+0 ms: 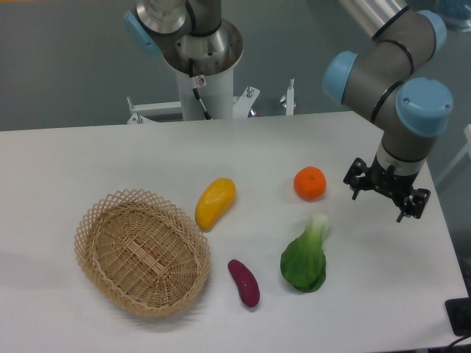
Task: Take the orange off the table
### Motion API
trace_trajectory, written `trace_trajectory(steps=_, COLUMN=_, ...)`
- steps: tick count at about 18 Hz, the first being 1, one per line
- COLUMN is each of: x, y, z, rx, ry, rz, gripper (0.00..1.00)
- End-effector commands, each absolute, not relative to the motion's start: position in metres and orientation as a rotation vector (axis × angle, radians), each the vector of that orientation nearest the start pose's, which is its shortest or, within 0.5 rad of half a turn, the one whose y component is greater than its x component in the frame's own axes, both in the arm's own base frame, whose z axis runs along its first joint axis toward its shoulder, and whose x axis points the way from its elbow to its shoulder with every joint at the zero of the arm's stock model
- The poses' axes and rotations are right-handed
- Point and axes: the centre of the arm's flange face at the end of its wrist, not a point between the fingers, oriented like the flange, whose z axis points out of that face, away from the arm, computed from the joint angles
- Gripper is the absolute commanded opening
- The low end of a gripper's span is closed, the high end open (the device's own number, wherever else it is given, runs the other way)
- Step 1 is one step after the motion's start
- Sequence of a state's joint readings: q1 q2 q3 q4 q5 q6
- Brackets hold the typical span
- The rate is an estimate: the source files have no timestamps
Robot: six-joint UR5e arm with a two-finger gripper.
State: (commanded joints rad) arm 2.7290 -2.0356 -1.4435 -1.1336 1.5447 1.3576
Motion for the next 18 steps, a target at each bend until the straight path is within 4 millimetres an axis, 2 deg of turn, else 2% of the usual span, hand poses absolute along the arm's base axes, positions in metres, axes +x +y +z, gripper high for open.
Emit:
trace_trajectory(steps=8, x=-0.559, y=0.392, z=0.323, rx=-3.062, ry=0.290, rz=0.122, gripper=1.00)
trace_trajectory(steps=12, x=-0.557, y=0.394, z=0.321, rx=-3.063, ry=0.126, rz=0.136, gripper=1.00)
trace_trajectory(steps=15, x=-0.555, y=0.393, z=0.323, rx=-3.057, ry=0.116, rz=0.136, gripper=1.00)
trace_trajectory(steps=18, x=-0.524, y=0.377, z=0.325, rx=-3.007, ry=0.102, rz=0.067, gripper=1.00)
